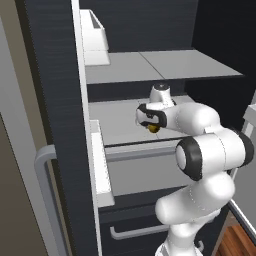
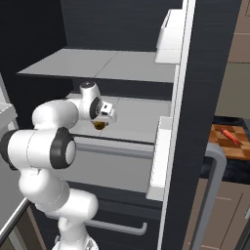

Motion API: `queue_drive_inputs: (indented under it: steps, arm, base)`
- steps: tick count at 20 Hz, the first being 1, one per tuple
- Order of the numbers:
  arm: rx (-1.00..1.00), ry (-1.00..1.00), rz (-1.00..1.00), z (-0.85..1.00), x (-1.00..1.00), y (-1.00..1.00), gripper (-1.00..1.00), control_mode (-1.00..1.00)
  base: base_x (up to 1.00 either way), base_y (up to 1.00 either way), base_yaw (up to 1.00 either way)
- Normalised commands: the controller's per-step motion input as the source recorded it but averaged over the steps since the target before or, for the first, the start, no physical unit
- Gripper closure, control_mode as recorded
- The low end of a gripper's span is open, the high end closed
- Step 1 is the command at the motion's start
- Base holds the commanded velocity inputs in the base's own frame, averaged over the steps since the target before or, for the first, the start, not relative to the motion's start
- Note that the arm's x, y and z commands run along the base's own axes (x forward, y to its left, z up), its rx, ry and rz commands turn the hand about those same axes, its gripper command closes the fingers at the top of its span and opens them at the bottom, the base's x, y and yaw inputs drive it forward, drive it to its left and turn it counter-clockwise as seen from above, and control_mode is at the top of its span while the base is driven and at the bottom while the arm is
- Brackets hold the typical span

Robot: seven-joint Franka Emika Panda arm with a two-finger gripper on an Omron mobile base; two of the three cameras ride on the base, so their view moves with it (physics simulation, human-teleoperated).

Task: Retrieve a lemon from the fridge and place it on the cutting board with the fish.

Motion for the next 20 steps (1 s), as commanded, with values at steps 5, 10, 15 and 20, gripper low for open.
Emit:
queue_drive_inputs:
  steps: [5,10,15,20]
  arm:
    - [0.03,-0.15,0.0,0.02,-0.55,0.0,1.0,-1.0]
    - [0.04,-0.01,0.0,0.24,-0.82,0.0,1.0,-1.0]
    - [0.03,0.0,0.0,0.63,-0.93,0.0,1.0,-1.0]
    - [0.01,0.0,0.0,0.63,-0.92,-0.01,1.0,-1.0]
  base:
    - [0.0,0.0,0.0]
    - [0.0,0.0,0.0]
    - [0.0,0.0,0.0]
    - [0.0,0.0,0.0]
